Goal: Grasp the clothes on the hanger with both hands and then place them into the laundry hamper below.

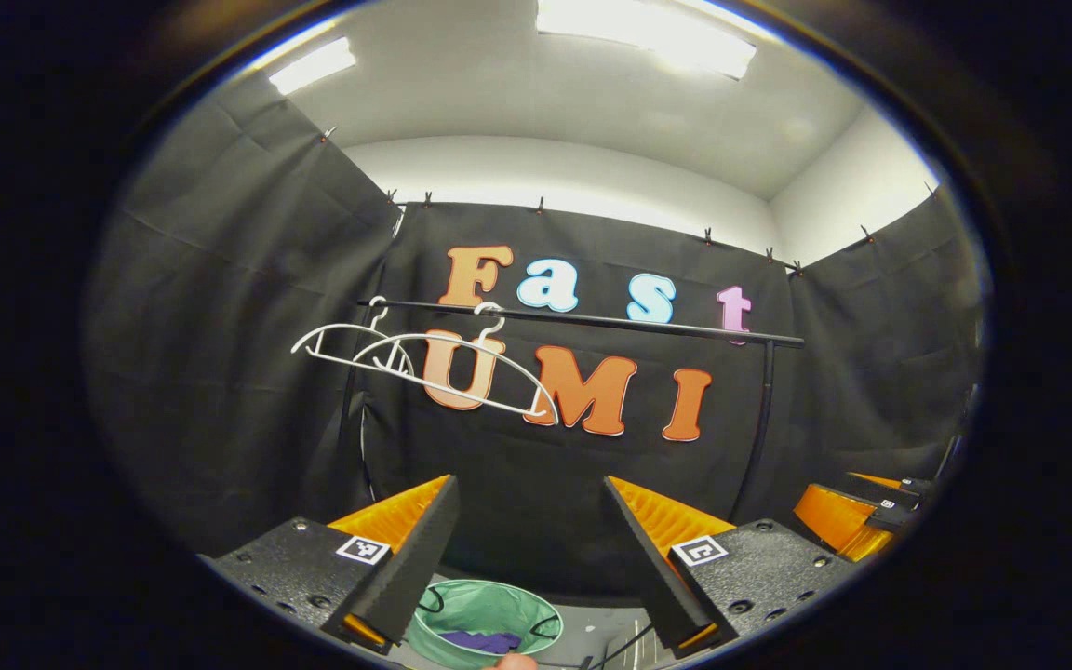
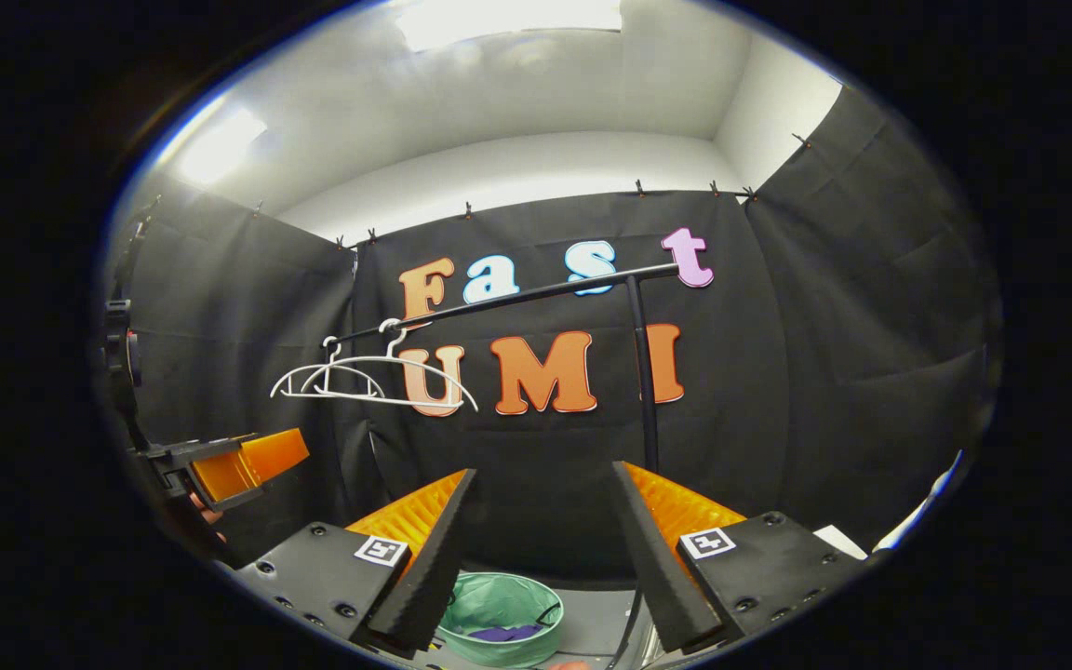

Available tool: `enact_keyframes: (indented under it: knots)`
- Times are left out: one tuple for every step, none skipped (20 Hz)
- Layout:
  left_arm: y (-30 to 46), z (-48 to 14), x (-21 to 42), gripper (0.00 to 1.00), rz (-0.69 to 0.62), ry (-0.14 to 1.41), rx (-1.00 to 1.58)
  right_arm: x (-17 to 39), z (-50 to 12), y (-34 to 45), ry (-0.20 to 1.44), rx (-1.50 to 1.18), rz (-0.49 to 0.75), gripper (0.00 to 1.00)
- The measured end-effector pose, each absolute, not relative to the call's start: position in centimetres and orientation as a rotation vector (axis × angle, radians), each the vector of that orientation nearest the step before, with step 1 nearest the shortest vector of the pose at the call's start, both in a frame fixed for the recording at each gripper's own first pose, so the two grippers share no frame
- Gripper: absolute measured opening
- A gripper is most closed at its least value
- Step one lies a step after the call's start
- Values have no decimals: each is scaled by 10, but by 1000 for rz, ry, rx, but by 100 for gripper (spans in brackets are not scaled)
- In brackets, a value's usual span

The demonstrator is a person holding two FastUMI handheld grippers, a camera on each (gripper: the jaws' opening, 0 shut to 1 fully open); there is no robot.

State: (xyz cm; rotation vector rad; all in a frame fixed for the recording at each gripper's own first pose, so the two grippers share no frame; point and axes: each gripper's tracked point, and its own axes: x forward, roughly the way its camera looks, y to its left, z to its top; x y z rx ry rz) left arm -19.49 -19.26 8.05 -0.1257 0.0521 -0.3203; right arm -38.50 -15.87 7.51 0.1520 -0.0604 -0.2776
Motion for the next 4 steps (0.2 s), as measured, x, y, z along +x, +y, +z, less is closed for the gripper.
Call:
enact_keyframes:
  knots:
    - [-198,80,-198,92,-338,58,-128,-385,77,-159,-63,157,-277,84]
    - [-200,82,-199,95,-345,54,-125,-386,78,-160,-69,156,-277,85]
    - [-200,84,-200,93,-343,44,-116,-387,78,-161,-70,149,-278,91]
    - [-199,86,-199,91,-336,34,-105,-388,79,-164,-73,142,-283,91]
